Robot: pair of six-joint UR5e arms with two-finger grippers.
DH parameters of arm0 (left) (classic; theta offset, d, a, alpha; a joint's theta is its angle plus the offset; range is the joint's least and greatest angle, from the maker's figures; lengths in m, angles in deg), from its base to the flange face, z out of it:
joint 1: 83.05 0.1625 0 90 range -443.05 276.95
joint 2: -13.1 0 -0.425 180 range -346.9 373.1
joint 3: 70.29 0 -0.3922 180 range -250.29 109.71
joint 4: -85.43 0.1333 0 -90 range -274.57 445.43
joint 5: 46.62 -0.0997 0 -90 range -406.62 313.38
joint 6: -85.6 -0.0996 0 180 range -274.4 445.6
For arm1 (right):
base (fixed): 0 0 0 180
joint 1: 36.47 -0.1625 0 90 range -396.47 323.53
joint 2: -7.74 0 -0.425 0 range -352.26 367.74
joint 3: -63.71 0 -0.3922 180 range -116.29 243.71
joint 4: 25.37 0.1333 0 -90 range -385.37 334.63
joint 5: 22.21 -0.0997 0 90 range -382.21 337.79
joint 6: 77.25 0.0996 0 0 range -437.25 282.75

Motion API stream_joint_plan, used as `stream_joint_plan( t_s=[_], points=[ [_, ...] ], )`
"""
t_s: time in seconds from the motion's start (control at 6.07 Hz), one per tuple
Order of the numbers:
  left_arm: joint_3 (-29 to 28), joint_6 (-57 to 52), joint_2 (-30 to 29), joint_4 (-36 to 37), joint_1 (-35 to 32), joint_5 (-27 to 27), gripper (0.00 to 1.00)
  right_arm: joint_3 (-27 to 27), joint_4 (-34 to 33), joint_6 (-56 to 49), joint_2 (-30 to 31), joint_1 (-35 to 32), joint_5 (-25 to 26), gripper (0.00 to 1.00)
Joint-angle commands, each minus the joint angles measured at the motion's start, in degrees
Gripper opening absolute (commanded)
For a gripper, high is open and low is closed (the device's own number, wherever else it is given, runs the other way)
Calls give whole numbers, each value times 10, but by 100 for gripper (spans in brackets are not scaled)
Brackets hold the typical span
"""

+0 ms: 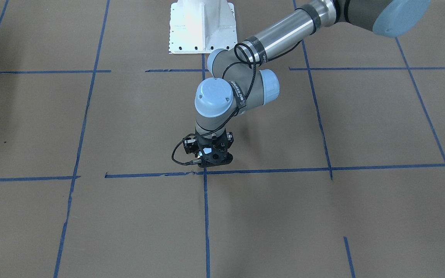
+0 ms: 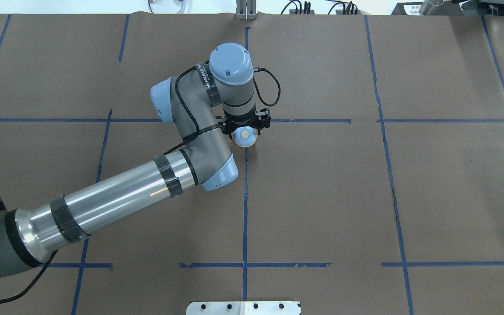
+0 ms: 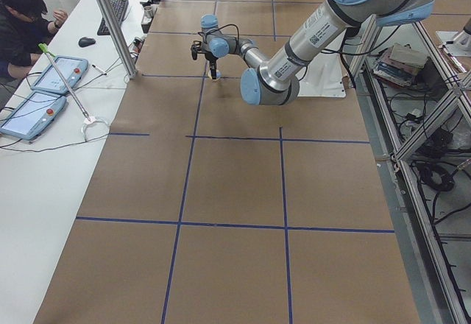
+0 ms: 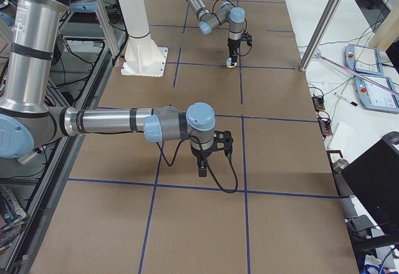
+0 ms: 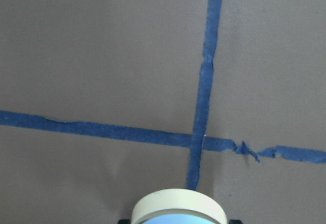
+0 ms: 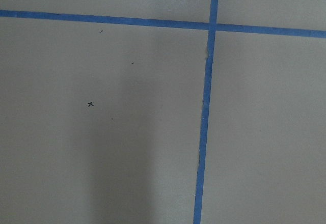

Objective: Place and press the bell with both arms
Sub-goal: 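Lower the bell onto the table and open the left gripper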

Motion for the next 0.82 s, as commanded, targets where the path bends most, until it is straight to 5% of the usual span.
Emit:
stream_joint_plan(
  t_s=[0.0, 0.33, 0.66],
  points=[
    [7, -6, -10, 22, -22, 7, 100, -1, 0, 1, -1, 0, 0, 100],
    [81, -95, -5, 161, -57, 27, 100, -3, 0, 16, -17, 3, -4, 100],
    [270, -220, 142, 234, -103, 33, 100, -3, 0, 66, -61, 33, -38, 100]
  ],
)
